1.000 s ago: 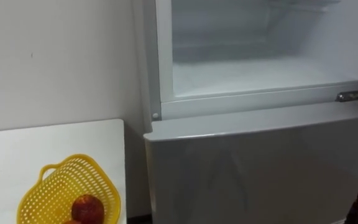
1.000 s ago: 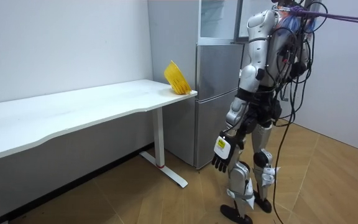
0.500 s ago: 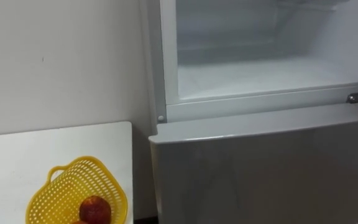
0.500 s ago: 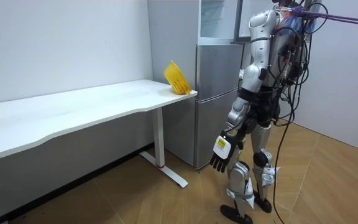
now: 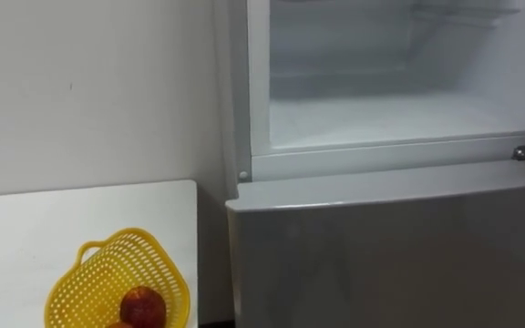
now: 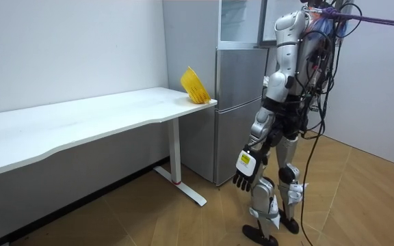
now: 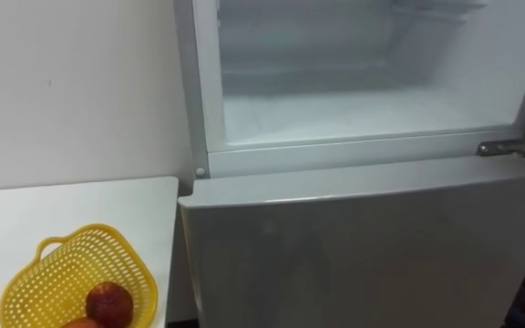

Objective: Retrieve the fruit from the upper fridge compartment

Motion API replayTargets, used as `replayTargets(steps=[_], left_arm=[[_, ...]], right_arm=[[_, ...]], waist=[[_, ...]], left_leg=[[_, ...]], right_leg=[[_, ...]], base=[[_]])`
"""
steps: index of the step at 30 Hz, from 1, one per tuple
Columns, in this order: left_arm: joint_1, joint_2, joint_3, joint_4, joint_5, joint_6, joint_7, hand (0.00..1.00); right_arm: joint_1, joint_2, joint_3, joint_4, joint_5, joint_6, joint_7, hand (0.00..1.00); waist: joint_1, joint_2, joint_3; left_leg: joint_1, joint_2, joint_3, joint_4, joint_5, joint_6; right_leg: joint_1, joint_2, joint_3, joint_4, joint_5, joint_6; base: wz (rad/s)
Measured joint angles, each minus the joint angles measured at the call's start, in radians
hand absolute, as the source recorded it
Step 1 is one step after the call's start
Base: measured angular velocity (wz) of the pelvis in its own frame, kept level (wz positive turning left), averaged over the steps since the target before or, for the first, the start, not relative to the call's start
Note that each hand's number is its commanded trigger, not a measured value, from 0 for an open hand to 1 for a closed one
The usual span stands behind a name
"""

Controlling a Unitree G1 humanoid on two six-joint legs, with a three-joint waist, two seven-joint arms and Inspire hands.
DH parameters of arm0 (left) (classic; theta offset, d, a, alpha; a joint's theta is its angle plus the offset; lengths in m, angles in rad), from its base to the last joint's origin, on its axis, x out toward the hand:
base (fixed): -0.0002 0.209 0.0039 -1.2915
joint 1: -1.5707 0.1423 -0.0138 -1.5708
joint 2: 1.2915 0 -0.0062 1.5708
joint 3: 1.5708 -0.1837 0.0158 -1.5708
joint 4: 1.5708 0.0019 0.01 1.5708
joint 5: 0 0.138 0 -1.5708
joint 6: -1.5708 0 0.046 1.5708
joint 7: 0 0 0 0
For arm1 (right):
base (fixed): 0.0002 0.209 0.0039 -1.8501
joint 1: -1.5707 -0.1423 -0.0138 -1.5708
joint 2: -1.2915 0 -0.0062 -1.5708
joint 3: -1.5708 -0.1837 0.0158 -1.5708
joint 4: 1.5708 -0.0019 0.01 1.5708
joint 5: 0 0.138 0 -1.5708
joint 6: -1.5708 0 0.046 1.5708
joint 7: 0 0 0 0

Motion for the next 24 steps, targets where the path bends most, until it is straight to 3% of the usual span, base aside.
replayTargets(steps=[4, 7, 9, 10, 12, 15, 20, 24], left_arm=[[0.005, -0.007, 0.042, -0.003, 0.0, 0.012, 0.0, 0.0], [0.02, -0.013, 0.113, -0.003, -0.002, 0.012, -0.003, 0.0], [0.03, -0.013, 0.179, -0.018, -0.002, 0.011, -0.002, 0.0], [0.03, -0.013, 0.193, -0.019, -0.002, 0.011, 0.0, 0.0], [0.032, -0.014, 0.244, -0.028, -0.005, 0.007, 0.01, 0.0], [0.033, -0.014, 0.281, -0.074, -0.021, -0.006, 0.018, 0.0], [0.033, -0.013, 0.311, -0.11, -0.04, -0.013, 0.018, 0.0], [0.044, -0.013, 0.322, -0.15, -0.039, -0.014, 0.023, 0.0]], right_arm=[[0.001, 0.003, -0.089, 0.043, 0.209, 0.038, 0.008, 0.0], [0.009, 0.002, -0.215, 0.05, 0.439, 0.057, 0.006, 0.0], [0.008, -0.001, -0.367, 0.022, 0.659, 0.08, -0.018, 0.0], [0.008, -0.003, -0.397, 0.005, 0.705, 0.082, -0.026, 0.0], [0.002, -0.018, -0.51, -0.063, 0.863, 0.077, -0.044, 0.0], [-0.012, -0.053, -0.591, -0.127, 1.012, 0.071, -0.076, 0.0], [-0.047, -0.105, -0.687, -0.318, 1.083, 0.045, -0.144, 0.0], [-0.056, -0.125, -0.744, -0.49, 1.103, -0.006, -0.218, 0.0]], waist=[[-0.016, -0.002, 0.0006], [-0.031, -0.003, -0.0001], [-0.06, -0.011, -0.0033], [-0.065, -0.011, -0.003], [-0.088, -0.01, -0.0027], [-0.099, -0.02, -0.0034], [-0.118, -0.029, -0.005], [-0.118, -0.036, -0.005]], left_leg=[[0.006, -0.009, -0.014, 0.0, -0.001, 0.0], [0.005, -0.009, -0.015, 0.001, -0.001, -0.001], [0.003, -0.009, -0.017, 0.011, -0.002, -0.001], [0.004, -0.009, -0.017, 0.011, -0.002, -0.001], [0.01, -0.01, -0.013, 0.006, -0.002, -0.001], [0.018, -0.015, -0.015, -0.005, -0.002, 0.0], [0.014, -0.017, -0.009, -0.006, -0.001, 0.001], [0.002, -0.015, -0.009, -0.004, -0.001, 0.0]], right_leg=[[0.011, -0.003, -0.012, 0.002, -0.008, 0.002], [0.008, -0.004, -0.013, 0.001, -0.012, 0.001], [0.013, -0.004, -0.013, 0.007, -0.013, 0.001], [0.012, -0.004, -0.012, 0.008, -0.013, 0.001], [0.011, -0.004, -0.009, 0.008, -0.014, 0.002], [0.008, -0.01, -0.012, 0.02, -0.028, 0.005], [-0.005, -0.012, -0.009, 0.031, -0.025, 0.006], [-0.019, -0.013, -0.01, 0.039, -0.025, 0.006]], base=[[0.11], [0.01], [0.0], [0.0], [-0.04], [0.0], [-0.03], [0.0]])
